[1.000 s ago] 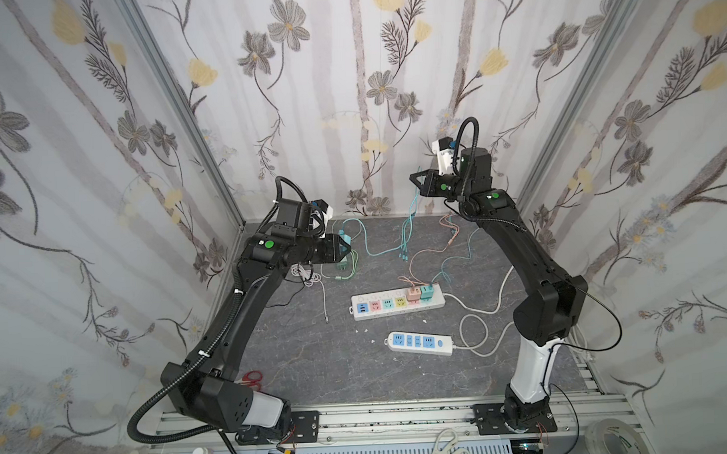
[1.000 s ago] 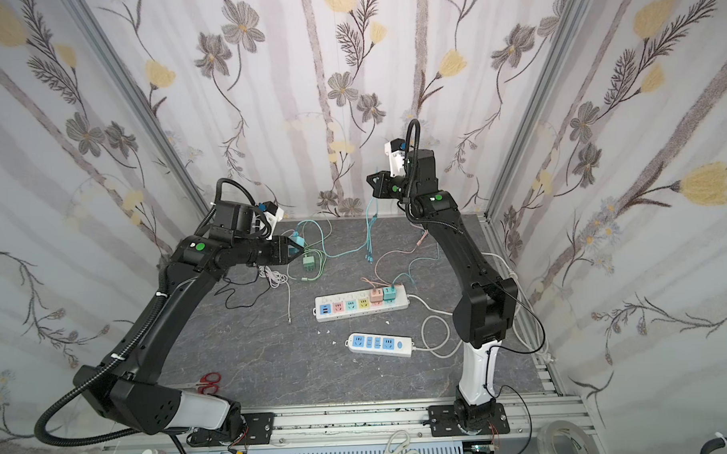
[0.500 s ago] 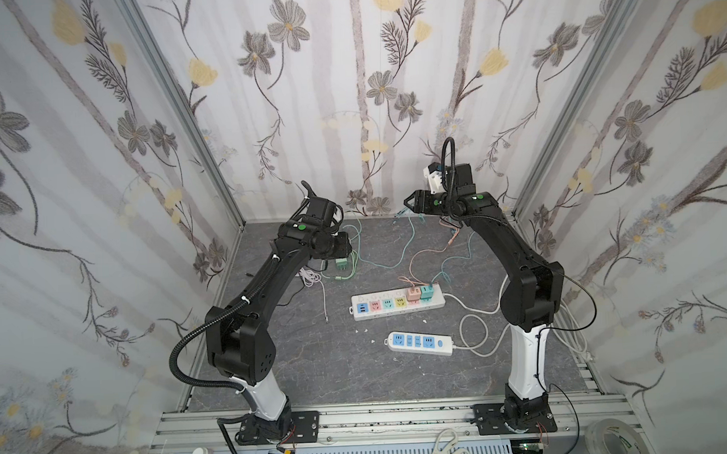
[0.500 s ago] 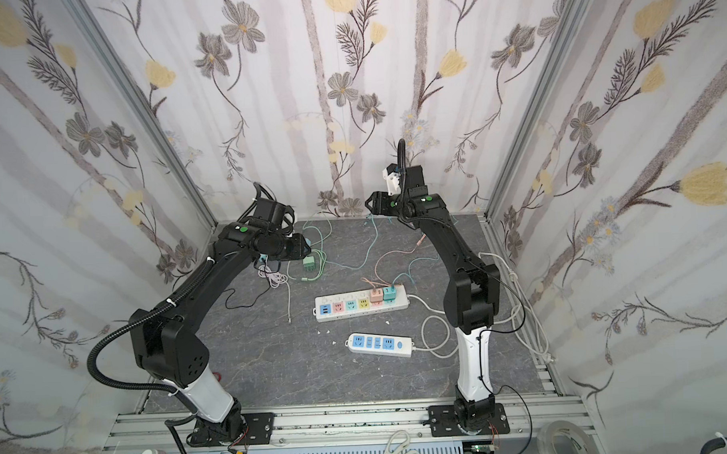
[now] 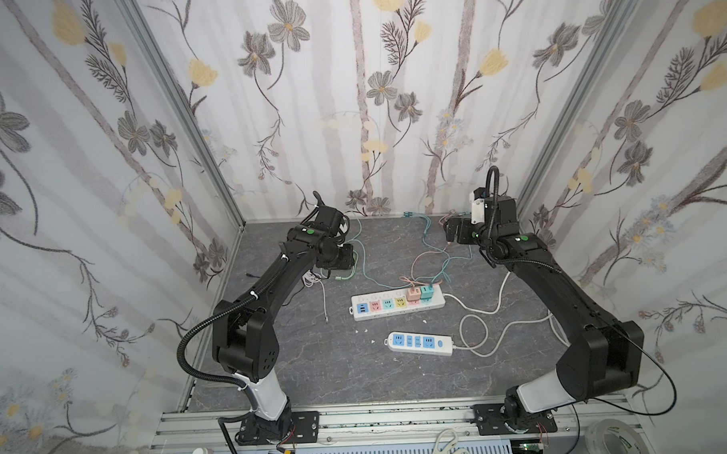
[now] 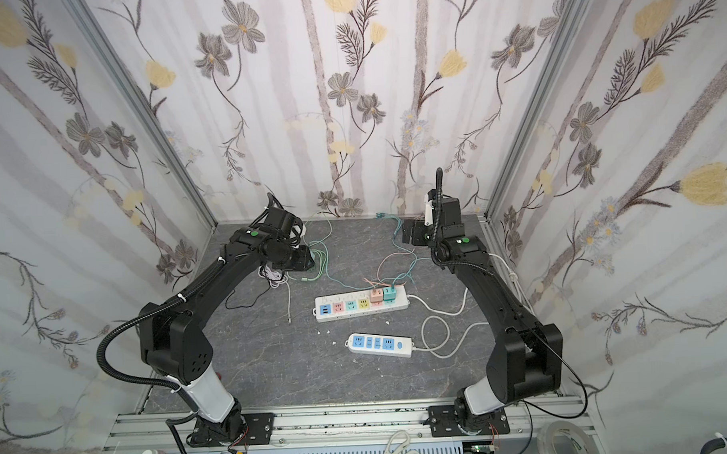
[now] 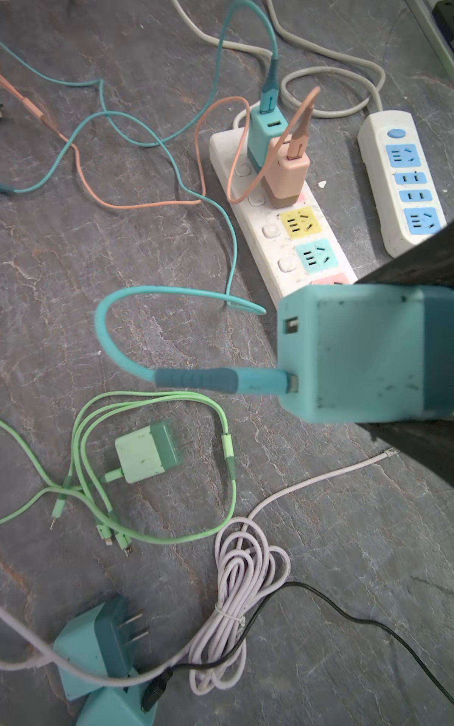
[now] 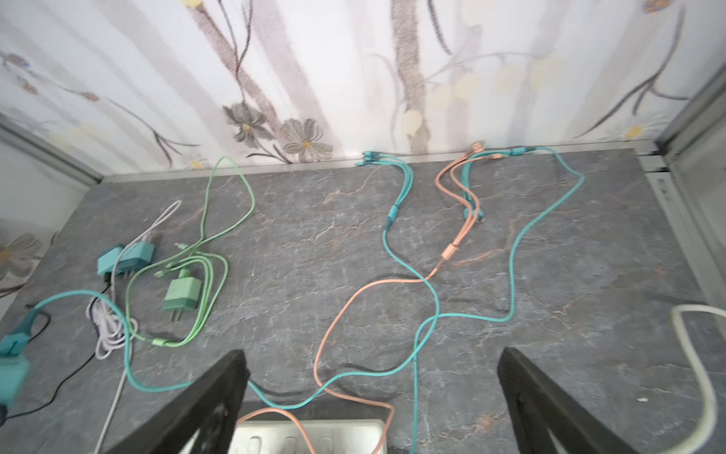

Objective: Insert the plug

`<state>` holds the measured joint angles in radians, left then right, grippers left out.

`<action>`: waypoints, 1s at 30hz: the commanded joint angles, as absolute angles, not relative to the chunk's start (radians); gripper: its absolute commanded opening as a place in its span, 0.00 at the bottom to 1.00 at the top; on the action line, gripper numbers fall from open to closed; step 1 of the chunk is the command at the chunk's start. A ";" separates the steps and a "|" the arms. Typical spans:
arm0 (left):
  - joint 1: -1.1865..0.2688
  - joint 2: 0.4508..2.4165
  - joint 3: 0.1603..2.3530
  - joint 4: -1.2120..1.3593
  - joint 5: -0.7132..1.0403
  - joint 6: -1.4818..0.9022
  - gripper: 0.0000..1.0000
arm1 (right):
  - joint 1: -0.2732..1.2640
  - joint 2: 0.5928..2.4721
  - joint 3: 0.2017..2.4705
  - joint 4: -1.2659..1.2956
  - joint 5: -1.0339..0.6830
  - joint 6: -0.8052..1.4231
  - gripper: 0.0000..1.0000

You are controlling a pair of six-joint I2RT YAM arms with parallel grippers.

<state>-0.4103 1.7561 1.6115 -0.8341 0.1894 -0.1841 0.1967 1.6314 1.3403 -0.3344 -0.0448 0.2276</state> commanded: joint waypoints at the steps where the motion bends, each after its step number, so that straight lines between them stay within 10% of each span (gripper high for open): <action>1: -0.421 1.774 1.633 -0.852 0.195 -0.165 0.00 | 0.186 1.612 1.320 -0.295 -0.067 0.233 1.00; 30: -0.493 1.812 1.584 -0.772 0.344 0.130 0.00 | 0.160 1.366 1.049 -0.168 -0.203 0.337 0.99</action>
<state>-0.4862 1.8126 1.5902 -0.7990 0.3187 0.0341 0.1585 1.3777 1.0580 -0.2470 -0.1394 0.3313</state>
